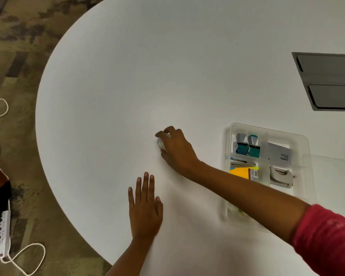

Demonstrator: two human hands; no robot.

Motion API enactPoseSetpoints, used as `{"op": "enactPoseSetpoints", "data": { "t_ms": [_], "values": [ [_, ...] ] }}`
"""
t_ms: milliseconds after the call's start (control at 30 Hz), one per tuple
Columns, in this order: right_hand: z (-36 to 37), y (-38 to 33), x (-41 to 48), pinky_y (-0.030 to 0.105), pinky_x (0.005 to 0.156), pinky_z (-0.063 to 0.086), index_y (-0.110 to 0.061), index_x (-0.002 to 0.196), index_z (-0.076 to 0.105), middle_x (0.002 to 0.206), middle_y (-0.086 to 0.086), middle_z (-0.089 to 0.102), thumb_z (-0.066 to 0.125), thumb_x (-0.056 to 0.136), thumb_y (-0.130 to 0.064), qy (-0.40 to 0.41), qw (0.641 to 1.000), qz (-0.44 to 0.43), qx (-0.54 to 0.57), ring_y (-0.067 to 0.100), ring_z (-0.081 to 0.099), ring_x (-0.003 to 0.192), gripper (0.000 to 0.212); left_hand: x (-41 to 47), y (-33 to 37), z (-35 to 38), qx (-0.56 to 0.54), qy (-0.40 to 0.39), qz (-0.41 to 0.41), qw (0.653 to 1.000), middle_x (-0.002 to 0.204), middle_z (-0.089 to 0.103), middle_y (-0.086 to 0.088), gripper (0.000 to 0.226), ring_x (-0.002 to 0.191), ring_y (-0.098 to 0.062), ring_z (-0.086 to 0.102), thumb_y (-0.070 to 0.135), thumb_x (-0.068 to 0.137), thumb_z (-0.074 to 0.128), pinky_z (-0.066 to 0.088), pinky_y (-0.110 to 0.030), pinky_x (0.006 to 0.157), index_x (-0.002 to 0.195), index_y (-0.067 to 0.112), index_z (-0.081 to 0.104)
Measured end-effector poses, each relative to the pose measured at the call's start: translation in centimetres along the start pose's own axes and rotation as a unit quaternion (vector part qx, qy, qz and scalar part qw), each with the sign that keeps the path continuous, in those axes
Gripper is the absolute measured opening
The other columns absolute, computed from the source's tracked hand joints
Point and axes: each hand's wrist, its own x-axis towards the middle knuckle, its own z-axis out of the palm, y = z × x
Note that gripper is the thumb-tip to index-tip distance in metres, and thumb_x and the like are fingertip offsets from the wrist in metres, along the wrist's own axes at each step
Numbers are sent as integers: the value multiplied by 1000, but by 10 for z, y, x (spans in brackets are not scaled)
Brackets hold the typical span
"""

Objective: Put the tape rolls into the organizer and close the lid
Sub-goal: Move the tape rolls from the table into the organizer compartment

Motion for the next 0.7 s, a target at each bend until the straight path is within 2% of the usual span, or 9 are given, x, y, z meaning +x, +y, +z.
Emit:
{"op": "enactPoseSetpoints", "data": {
  "t_ms": [133,300,467,633,700],
  "values": [
    [-25,7,-59,33,82,54,-16,128,54,129,9,51,66,86,-15,26,995,25,93,23,49,114,44,-1,0,0,4,2,4,1000,160,8,-3,63,147,-21,4,28,91,28,11,-49,119,150,18,7],
    [-32,34,-138,20,84,43,-18,124,58,122,5,55,71,83,-17,39,985,126,110,21,54,108,43,-1,2,-2,5,4,3,1000,160,6,-2,65,147,-20,3,27,90,29,11,-50,119,150,18,6],
    [-27,58,-191,34,82,53,-13,120,59,118,6,58,74,81,-16,48,961,243,120,24,58,104,42,-1,3,-3,9,2,9,1000,160,5,-3,63,147,-20,3,30,91,25,10,-49,119,150,18,6],
    [-23,76,-204,26,73,47,-12,112,58,109,7,63,75,78,-23,19,942,307,135,22,58,94,39,-2,4,-4,19,1,10,1000,160,6,-3,63,147,-21,3,31,91,22,10,-50,119,150,18,6],
    [-22,80,-204,26,75,45,-13,112,57,108,7,64,75,79,-27,-1,935,321,148,21,58,95,39,-1,3,-4,23,0,8,1000,160,7,-4,62,147,-21,3,32,91,21,10,-50,119,150,17,6]
  ]
}}
